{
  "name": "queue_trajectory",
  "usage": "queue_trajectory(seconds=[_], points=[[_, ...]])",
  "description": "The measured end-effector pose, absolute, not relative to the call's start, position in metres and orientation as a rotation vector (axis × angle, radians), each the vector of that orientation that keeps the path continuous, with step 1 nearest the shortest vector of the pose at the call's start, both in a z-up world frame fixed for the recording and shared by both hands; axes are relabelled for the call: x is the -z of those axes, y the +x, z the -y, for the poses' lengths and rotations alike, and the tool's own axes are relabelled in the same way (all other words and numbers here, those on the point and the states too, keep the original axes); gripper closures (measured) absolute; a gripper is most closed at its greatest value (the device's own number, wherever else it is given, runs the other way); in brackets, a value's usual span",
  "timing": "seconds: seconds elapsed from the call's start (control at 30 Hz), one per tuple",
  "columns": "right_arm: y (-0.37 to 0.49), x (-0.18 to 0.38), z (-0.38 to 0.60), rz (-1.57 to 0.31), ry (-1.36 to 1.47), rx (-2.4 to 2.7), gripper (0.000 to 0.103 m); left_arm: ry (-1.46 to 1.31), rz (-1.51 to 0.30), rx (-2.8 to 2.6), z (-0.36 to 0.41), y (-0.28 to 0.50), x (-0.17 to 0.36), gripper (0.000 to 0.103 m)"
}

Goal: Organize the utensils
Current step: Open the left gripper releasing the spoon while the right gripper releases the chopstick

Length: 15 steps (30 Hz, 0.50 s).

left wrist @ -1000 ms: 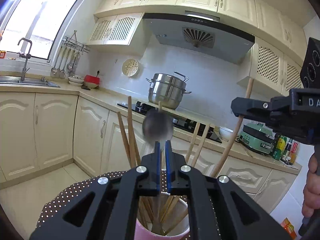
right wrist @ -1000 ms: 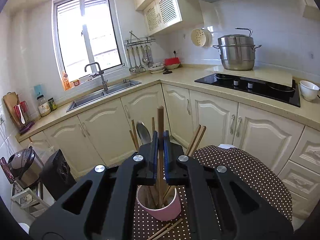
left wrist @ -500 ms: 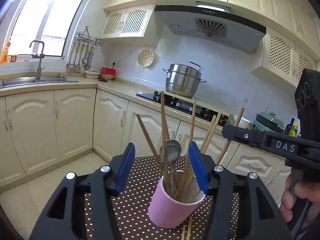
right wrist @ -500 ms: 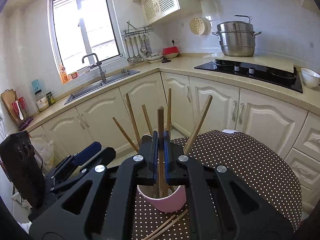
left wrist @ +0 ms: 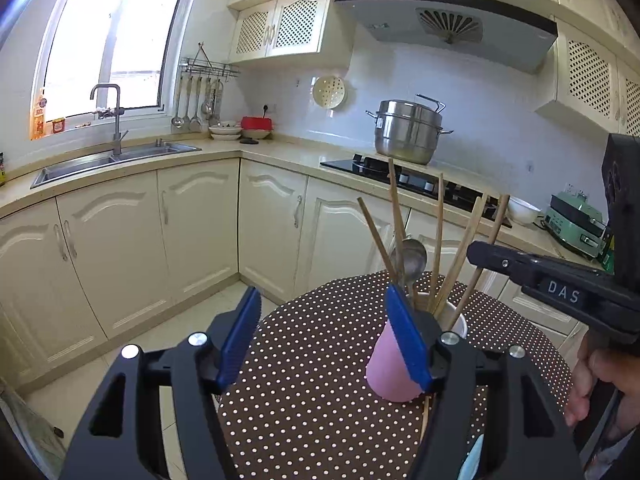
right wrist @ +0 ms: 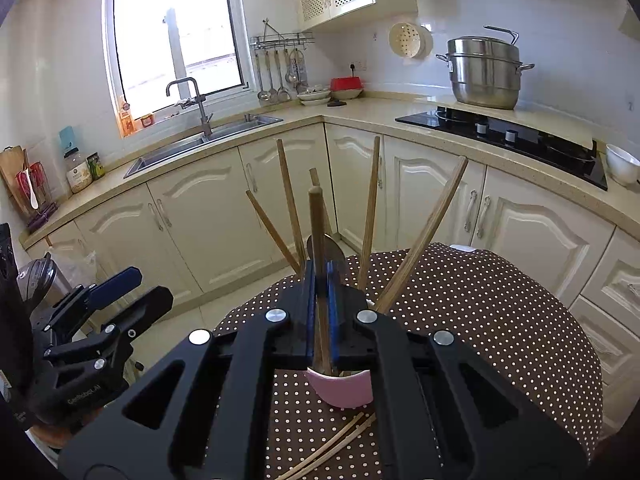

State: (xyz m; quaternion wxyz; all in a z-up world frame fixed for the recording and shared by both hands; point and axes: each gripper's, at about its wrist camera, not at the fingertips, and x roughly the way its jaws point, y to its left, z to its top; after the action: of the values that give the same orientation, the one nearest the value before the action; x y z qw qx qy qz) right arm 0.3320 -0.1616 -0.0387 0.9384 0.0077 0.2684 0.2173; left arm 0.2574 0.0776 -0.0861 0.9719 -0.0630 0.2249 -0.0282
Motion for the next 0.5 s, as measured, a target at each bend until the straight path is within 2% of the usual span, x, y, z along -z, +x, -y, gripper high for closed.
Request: queue_trajectory(seconds=[0.17, 0.23, 0.27, 0.3, 0.5], points=[[0.329, 0.042, 0.165, -0.543, 0.056, -0.43, 0.096, -0.114, -0.452, 0.046, -0.088, 0.246, 0.082, 0.039], [0.328, 0.043, 0.17, -0.545, 0.074, -0.414, 0.073, -0.11, -0.448, 0.051, -0.092, 0.241, 0.08, 0.038], [0.326, 0.043, 0.172, -0.539, 0.08, -0.401, 0.036, -0.11, -0.446, 0.052, -0.093, 0.239, 0.078, 0.038], [0.323, 0.043, 0.174, -0.523, 0.085, -0.388, 0.03, -0.109, -0.442, 0.051, -0.094, 0.237, 0.077, 0.038], [0.309, 0.038, 0.181, -0.499, 0.098, -0.379, 0.03, -0.11, -0.427, 0.055, -0.096, 0.225, 0.069, 0.037]])
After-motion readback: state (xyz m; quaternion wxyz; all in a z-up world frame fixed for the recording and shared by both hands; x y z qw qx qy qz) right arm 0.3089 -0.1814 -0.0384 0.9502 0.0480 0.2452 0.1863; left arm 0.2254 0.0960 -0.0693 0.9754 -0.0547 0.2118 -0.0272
